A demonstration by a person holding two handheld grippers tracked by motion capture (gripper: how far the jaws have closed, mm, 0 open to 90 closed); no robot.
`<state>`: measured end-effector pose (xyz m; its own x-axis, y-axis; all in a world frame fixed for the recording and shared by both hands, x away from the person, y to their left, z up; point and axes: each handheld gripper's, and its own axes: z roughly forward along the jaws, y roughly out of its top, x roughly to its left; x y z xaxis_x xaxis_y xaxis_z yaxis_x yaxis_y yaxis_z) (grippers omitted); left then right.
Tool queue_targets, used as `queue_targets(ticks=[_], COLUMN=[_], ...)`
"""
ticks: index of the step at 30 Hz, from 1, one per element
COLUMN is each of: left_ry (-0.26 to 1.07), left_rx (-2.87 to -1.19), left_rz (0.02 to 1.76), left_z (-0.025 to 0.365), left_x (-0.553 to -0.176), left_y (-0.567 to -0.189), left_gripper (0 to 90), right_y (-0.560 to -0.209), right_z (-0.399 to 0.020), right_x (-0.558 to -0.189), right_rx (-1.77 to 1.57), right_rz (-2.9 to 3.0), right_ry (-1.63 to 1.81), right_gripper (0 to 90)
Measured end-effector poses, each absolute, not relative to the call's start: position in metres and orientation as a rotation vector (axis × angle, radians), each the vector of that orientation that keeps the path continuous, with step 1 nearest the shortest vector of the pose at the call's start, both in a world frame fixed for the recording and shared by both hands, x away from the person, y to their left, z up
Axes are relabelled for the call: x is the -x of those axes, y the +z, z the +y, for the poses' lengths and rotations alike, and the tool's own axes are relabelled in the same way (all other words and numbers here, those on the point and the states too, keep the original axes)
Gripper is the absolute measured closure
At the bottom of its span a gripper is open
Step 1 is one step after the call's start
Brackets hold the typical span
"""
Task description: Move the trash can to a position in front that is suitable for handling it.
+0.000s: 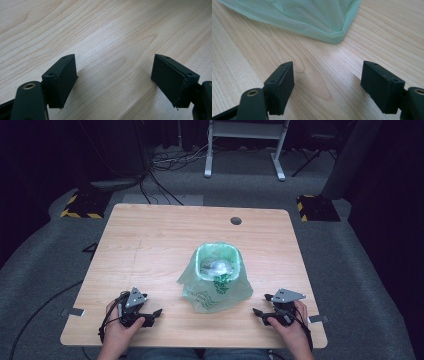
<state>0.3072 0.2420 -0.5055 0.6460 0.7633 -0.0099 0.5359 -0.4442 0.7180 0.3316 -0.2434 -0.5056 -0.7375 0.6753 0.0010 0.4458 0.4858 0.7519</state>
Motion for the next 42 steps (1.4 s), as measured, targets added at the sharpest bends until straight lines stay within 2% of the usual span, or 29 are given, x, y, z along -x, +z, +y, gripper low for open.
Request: queue_targets(ticks=[22, 27, 42], left_ry=[0.412, 0.417, 0.429], left_rx=[-2.161, -2.146, -2.082], left_rz=[0.997, 1.018, 1.062], left_z=[0.242, 0.241, 0.247], left_x=[-0.307, -0.307, -0.302], left_y=[-0.505, -0.505, -0.500], left_gripper=[20.0, 20.6, 26.6], right_y=[-0.505, -0.504, -0.463], right_z=[-0.242, -0.243, -0.240], right_x=[-0.331, -0.330, -0.326], right_rx=[-0.980, -0.982, -0.930], right_rz=[2.422, 2.422, 2.392], right_ry=[1.099, 1.114, 1.228], right_gripper=[26.6, 30.1, 29.5])
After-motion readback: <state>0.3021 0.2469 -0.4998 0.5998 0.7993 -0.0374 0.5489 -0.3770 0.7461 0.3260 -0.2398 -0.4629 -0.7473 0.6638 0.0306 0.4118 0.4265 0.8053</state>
